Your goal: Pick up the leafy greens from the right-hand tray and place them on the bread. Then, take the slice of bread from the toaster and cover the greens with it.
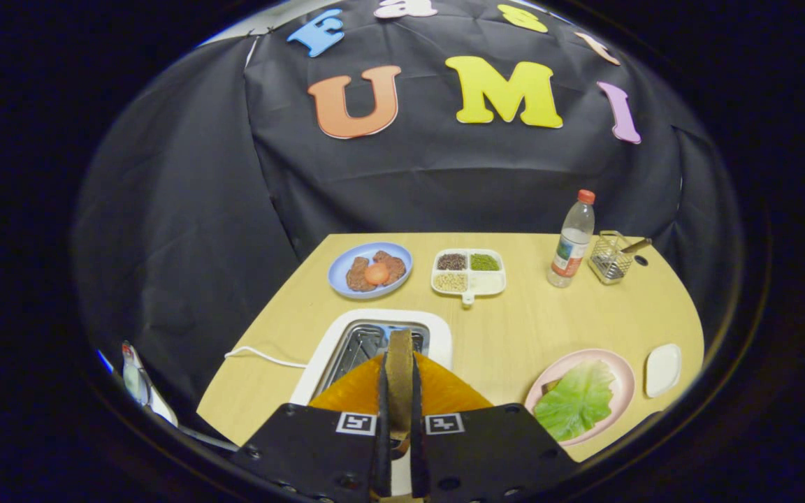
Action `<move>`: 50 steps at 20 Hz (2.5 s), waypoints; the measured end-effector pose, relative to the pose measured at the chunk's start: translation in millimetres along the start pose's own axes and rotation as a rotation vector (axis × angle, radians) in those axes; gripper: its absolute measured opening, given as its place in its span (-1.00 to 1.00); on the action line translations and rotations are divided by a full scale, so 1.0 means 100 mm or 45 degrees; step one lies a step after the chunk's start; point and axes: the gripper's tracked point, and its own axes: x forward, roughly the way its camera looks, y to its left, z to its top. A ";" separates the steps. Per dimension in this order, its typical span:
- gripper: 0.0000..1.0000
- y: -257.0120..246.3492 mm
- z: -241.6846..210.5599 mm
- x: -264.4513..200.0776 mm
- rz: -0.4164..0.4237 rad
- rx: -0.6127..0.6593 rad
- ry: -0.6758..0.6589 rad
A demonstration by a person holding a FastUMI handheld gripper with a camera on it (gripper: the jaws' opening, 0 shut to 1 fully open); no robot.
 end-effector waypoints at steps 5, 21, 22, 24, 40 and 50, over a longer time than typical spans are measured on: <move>-0.94 0.04 0.07 -0.19 -0.012 -0.038 -0.032; -0.95 0.05 0.53 -1.23 0.013 0.001 -0.237; -0.95 -0.01 0.52 -1.27 0.009 0.004 -0.248; -0.95 -0.11 0.52 -1.34 0.003 0.013 -0.261; -0.95 -1.33 0.15 -1.03 -0.122 0.131 -0.210; -0.95 -1.91 -0.27 -0.57 -0.141 0.160 -0.145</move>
